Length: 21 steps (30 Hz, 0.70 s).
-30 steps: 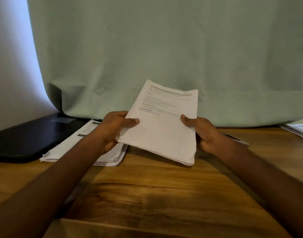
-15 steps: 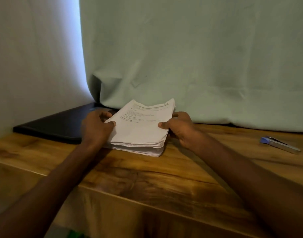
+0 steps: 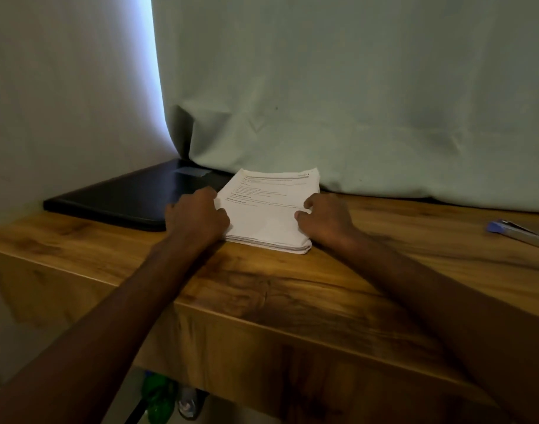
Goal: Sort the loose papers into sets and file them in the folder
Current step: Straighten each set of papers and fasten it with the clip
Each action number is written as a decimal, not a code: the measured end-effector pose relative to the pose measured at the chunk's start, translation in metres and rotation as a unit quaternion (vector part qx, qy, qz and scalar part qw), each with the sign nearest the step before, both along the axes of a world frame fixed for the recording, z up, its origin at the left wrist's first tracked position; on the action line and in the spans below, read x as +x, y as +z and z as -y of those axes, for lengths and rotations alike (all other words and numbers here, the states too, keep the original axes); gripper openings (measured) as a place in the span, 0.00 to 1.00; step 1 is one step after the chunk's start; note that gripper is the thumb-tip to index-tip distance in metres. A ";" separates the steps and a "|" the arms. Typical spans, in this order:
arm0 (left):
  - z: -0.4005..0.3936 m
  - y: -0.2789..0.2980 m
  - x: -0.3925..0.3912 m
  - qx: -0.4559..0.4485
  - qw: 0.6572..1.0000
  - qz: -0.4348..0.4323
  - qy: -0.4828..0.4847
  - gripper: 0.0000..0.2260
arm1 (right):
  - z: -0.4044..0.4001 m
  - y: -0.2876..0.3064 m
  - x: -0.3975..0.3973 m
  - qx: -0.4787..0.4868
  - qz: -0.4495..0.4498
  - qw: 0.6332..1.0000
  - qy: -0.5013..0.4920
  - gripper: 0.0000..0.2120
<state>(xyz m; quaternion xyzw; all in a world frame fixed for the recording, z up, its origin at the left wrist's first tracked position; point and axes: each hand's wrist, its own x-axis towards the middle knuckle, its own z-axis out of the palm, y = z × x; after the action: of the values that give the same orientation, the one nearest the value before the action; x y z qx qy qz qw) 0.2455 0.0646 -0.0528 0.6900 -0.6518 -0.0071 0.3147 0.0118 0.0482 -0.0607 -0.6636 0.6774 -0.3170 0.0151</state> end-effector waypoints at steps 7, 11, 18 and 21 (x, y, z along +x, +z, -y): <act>0.001 -0.003 0.000 -0.050 0.999 -0.006 -0.014 0.19 | -0.007 0.001 -0.003 -0.015 0.013 1.000 0.016 0.16; -0.006 0.002 -0.009 -0.125 0.991 0.040 -0.007 0.18 | -0.008 0.003 -0.004 -0.066 0.088 0.994 0.012 0.16; -0.005 0.010 -0.062 -0.253 0.958 0.078 -0.113 0.19 | -0.025 0.019 -0.032 -0.201 -0.059 0.978 -0.010 0.18; 0.001 0.019 -0.111 -0.291 0.946 0.039 -0.137 0.25 | -0.032 0.034 -0.062 -0.273 -0.164 0.947 -0.037 0.21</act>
<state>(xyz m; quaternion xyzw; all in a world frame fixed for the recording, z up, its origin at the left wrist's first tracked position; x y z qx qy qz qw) 0.1345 0.0640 -0.0340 0.4719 -0.7258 0.1670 0.4718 -0.0506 0.0807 -0.0262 -0.6594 0.5823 -0.3770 -0.2898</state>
